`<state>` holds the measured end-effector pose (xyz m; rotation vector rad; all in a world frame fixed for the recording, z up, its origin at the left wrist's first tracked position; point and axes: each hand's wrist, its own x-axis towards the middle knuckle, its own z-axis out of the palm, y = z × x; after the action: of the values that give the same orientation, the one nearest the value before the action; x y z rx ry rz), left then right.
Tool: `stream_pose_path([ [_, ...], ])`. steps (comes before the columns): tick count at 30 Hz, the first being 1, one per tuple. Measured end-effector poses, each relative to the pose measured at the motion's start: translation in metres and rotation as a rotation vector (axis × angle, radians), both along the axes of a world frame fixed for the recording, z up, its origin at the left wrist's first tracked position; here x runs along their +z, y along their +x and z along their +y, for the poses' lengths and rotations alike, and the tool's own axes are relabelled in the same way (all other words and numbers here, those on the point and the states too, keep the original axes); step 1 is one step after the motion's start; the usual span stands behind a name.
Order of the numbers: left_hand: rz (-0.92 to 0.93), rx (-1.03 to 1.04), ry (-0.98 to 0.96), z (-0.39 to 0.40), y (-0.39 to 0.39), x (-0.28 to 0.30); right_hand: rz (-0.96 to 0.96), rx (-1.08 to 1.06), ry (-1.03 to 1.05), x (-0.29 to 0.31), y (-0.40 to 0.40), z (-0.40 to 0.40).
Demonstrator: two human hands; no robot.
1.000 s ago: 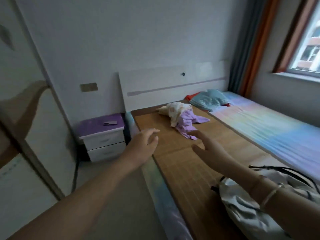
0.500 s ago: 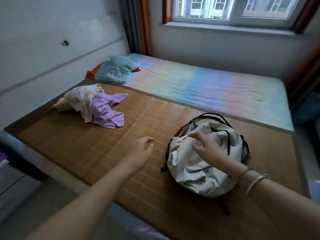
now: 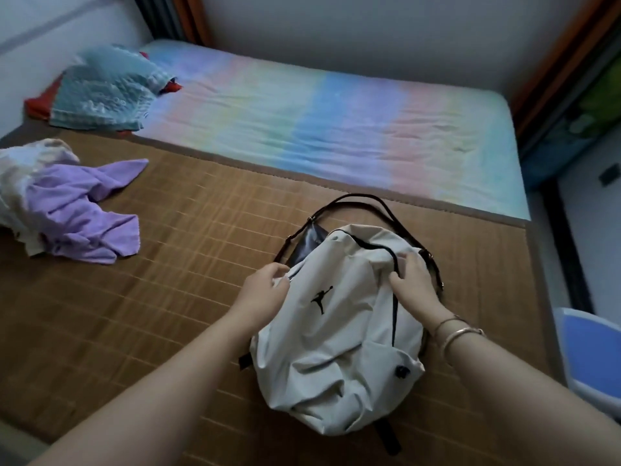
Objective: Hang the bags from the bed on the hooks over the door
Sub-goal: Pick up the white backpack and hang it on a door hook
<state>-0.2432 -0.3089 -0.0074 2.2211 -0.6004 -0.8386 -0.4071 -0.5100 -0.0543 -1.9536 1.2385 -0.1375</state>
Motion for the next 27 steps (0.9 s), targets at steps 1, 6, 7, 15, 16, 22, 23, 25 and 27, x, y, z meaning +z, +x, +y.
stream_pose_path([
  [1, 0.025, 0.003, 0.005, -0.011, 0.001, -0.01, 0.042, -0.027, 0.007, -0.013, -0.002, -0.011],
  [6, 0.053, 0.005, 0.031, -0.039, 0.004, -0.045, 0.199, -0.121, 0.023, -0.057, -0.008, -0.041],
  [7, 0.041, -0.002, 0.051, -0.044, 0.003, -0.052, 0.208, -0.155, 0.044, -0.063, -0.008, -0.045],
  [15, 0.116, -0.015, 0.093, -0.064, -0.014, -0.076, -0.006, -0.421, 0.269, -0.087, -0.008, -0.068],
  [16, 0.118, -0.027, 0.098, -0.065, -0.017, -0.077, -0.018, -0.45, 0.317, -0.085, -0.007, -0.071],
  [22, 0.083, -0.1, 0.049, -0.074, -0.036, -0.065, -0.166, -0.296, 0.525, -0.062, -0.002, -0.063],
  [23, 0.083, -0.11, 0.035, -0.074, -0.04, -0.059, -0.23, -0.266, 0.568, -0.054, 0.0, -0.056],
  [25, 0.085, -0.109, -0.004, -0.077, -0.044, -0.046, -0.341, -0.22, 0.691, -0.04, 0.004, -0.042],
  [27, 0.061, -0.088, -0.067, -0.079, -0.046, -0.025, -0.425, -0.134, 0.772, -0.018, 0.007, -0.028],
])
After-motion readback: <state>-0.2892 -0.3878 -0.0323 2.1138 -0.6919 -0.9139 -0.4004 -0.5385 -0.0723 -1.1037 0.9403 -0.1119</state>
